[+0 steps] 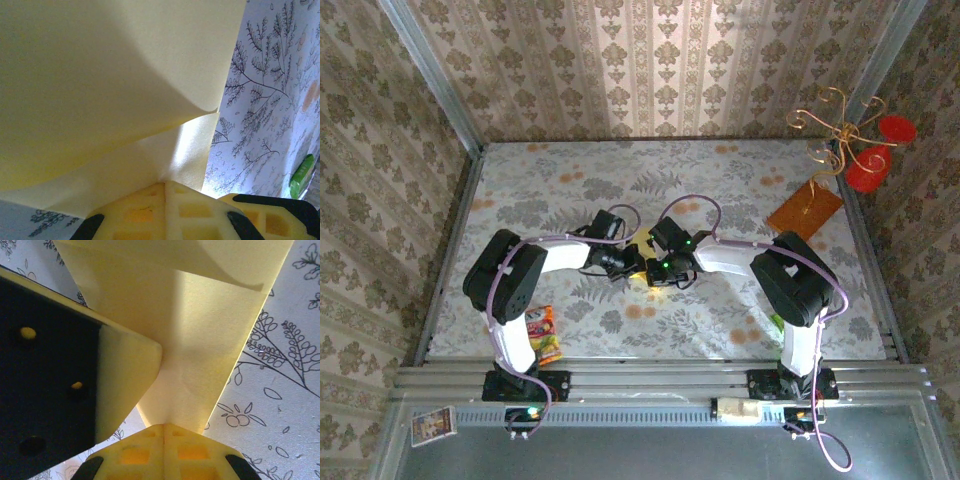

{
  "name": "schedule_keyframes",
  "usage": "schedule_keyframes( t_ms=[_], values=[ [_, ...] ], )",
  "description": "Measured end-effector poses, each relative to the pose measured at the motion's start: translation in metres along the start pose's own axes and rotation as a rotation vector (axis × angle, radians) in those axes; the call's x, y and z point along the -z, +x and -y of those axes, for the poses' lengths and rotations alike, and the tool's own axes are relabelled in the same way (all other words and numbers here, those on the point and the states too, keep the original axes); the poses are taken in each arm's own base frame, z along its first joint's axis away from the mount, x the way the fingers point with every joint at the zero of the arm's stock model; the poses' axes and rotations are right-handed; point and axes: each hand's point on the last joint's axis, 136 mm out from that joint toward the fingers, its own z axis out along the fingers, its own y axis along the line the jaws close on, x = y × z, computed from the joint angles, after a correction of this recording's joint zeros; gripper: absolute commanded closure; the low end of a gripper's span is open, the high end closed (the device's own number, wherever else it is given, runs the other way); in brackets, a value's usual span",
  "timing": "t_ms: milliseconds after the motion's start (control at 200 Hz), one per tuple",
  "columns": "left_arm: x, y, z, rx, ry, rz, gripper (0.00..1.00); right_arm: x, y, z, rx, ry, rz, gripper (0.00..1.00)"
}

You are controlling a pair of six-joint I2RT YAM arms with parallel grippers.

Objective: Fold a paper plane with a square sheet of paper (pick it up from the middle)

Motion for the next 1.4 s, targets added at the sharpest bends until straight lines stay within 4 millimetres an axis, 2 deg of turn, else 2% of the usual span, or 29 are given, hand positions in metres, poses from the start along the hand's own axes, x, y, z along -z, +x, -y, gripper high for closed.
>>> schedule_keyframes(
  t_ms=[180, 440, 735, 985, 1080, 1180, 1270, 1400],
  values=[
    [0.003, -0.004, -0.004, 0.013, 0.019, 0.007, 0.93, 0.0, 0.0, 0.001, 0.0, 0.007, 0.002, 0.94],
    [0.017, -0.031, -0.021, 0.037, 0.014, 0.041, 0.92, 0.0, 0.0, 0.004, 0.005, 0.022, 0.004, 0.93],
    [0.043, -0.066, -0.05, 0.064, 0.005, 0.126, 0.92, 0.0, 0.001, 0.004, 0.056, 0.031, -0.012, 0.93],
    [0.063, -0.083, -0.064, 0.072, -0.042, 0.203, 0.9, 0.001, 0.0, 0.003, 0.118, 0.041, -0.036, 0.91],
    [0.081, -0.091, -0.059, 0.061, -0.059, 0.261, 0.86, 0.003, 0.001, 0.003, 0.172, 0.052, -0.066, 0.91],
    [0.104, -0.096, -0.043, 0.031, -0.051, 0.328, 0.81, 0.004, 0.002, 0.003, 0.228, 0.056, -0.11, 0.89],
    [0.122, -0.092, -0.03, 0.009, -0.047, 0.373, 0.77, 0.006, 0.001, 0.002, 0.254, 0.046, -0.129, 0.87],
    [0.138, -0.081, -0.028, 0.013, -0.071, 0.402, 0.68, 0.009, 0.001, -0.002, 0.265, 0.015, -0.134, 0.81]
  ],
)
